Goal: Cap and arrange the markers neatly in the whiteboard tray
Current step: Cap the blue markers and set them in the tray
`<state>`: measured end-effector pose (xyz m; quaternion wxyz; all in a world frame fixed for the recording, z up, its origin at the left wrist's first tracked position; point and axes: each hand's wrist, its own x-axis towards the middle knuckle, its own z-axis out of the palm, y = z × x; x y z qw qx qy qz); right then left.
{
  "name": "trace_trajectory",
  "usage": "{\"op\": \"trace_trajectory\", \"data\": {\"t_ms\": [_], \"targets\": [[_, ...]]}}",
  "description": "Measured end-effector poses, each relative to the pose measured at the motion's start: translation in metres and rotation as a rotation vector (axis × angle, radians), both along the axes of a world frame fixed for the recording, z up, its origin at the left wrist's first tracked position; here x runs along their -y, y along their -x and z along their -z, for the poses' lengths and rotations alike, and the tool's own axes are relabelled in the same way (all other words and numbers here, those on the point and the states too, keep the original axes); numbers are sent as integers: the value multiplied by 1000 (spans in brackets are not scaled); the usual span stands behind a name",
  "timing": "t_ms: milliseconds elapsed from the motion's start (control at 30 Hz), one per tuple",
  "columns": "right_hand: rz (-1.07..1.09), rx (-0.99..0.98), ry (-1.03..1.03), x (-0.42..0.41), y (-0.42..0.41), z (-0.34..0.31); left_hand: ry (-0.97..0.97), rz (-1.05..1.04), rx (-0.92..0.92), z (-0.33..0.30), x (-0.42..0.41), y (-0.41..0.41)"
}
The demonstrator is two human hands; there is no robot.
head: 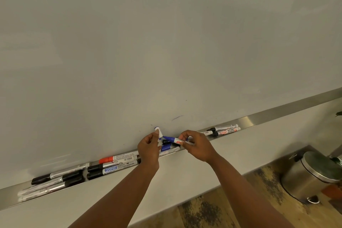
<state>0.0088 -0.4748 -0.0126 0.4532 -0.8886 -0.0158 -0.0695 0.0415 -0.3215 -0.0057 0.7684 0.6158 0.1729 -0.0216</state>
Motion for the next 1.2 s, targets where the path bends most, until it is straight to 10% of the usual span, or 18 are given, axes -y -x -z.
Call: {"op": "trace_trajectory", "data": {"t_ms": [1200], "targets": [[-99, 96, 129, -5, -8, -9, -182, 324, 159, 6, -19, -9]]}}
